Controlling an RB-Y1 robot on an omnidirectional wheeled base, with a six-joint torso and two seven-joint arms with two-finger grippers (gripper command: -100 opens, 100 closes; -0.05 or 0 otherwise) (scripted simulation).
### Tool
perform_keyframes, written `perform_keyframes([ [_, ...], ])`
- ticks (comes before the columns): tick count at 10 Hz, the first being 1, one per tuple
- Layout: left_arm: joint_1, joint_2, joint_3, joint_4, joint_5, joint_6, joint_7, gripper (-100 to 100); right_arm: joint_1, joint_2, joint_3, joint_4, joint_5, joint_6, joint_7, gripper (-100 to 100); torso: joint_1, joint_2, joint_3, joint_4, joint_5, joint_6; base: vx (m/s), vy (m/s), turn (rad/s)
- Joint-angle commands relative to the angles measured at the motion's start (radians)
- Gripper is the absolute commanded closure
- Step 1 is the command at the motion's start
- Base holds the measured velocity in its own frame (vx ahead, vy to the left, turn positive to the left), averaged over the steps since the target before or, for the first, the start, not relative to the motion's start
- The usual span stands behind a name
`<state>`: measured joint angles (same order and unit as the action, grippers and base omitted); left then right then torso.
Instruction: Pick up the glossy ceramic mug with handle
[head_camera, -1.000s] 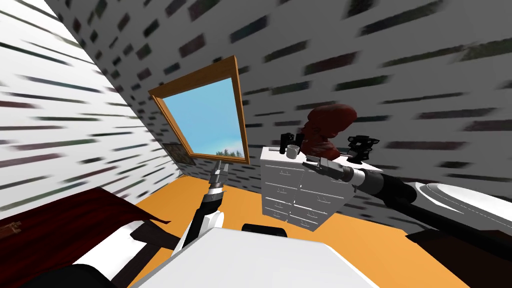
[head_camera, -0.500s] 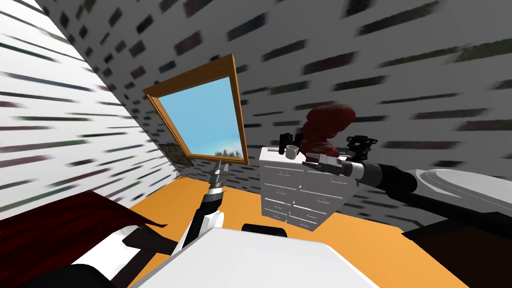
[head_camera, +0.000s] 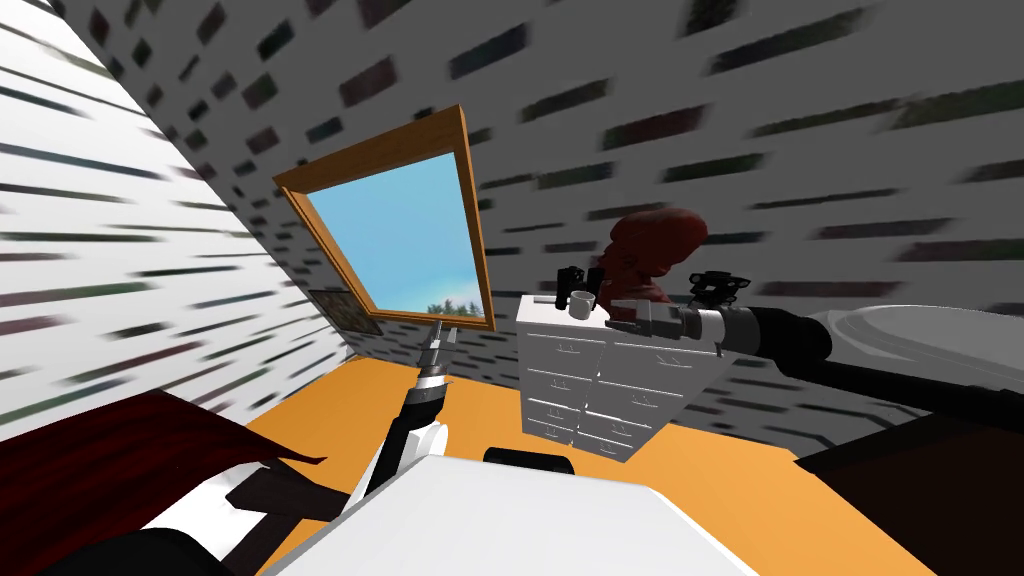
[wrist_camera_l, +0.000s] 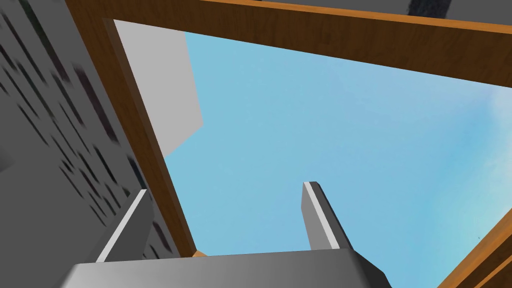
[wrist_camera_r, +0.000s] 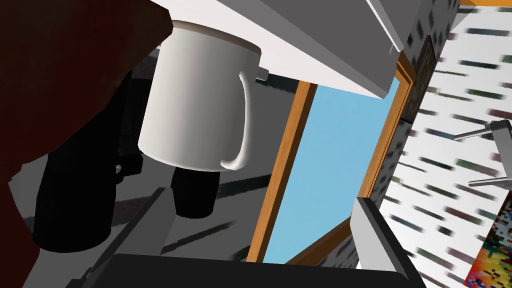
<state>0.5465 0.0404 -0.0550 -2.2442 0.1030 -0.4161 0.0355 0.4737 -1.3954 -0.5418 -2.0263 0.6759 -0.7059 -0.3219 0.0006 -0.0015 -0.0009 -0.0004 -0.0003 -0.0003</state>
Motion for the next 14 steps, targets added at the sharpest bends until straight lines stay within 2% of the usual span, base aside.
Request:
perform_keyframes([
  [1, 0.0, 0.0, 0.0, 0.0, 0.0, 0.0, 0.0, 0, -0.001, -0.048, -0.008, 0.002, 0.014, -0.001, -0.007, -100, 0.0, 0.0, 0.0, 0.0, 0.0, 0.0, 0.021, -0.002, -0.02],
  [2, 0.0, 0.0, 0.0, 0.0, 0.0, 0.0, 0.0, 0, -0.002, -0.078, -0.026, 0.011, 0.038, -0.008, -0.018, -100, 0.0, 0.0, 0.0, 0.0, 0.0, 0.0, 0.026, -0.001, -0.036],
  [3, 0.0, 0.0, 0.0, 0.0, 0.0, 0.0, 0.0, 0, -0.002, -0.104, -0.026, 0.011, 0.038, -0.008, -0.018, -100, 0.0, 0.0, 0.0, 0.0, 0.0, 0.0, 0.023, 0.002, -0.015],
  [6, 0.0, 0.0, 0.0, 0.0, 0.0, 0.0, 0.0, 0, -0.004, -0.192, -0.057, 0.028, 0.08, -0.023, -0.039, -100, 0.001, 0.0, 0.0, 0.0, 0.0, 0.0, 0.021, 0.008, -0.022],
  [7, 0.0, 0.0, 0.0, 0.0, 0.0, 0.0, 0.0, 0, -0.004, -0.206, -0.057, 0.028, 0.08, -0.023, -0.039, -100, 0.001, 0.0, 0.0, 0.0, 0.0, 0.0, 0.02, 0.007, -0.012],
  [8, 0.0, 0.0, 0.0, 0.0, 0.0, 0.0, 0.0, 0, -0.004, -0.243, -0.07, 0.035, 0.097, -0.029, -0.05, -100, 0.001, 0.0, 0.0, 0.0, 0.0, 0.0, 0.025, 0.011, -0.017],
  [9, 0.0, 0.0, 0.0, 0.0, 0.0, 0.0, 0.0, 0, -0.004, -0.251, -0.07, 0.035, 0.097, -0.029, -0.05, -100, 0.001, 0.0, 0.0, 0.0, 0.0, 0.0, 0.022, 0.012, -0.01],
  [14, 0.0, 0.0, 0.0, 0.0, 0.0, 0.0, 0.0, 0, -0.003, -0.407, -0.108, 0.053, 0.152, -0.053, -0.101, -100, 0.003, -0.001, -0.001, 0.0, 0.001, 0.0, 0.037, 0.03, -0.015],
])
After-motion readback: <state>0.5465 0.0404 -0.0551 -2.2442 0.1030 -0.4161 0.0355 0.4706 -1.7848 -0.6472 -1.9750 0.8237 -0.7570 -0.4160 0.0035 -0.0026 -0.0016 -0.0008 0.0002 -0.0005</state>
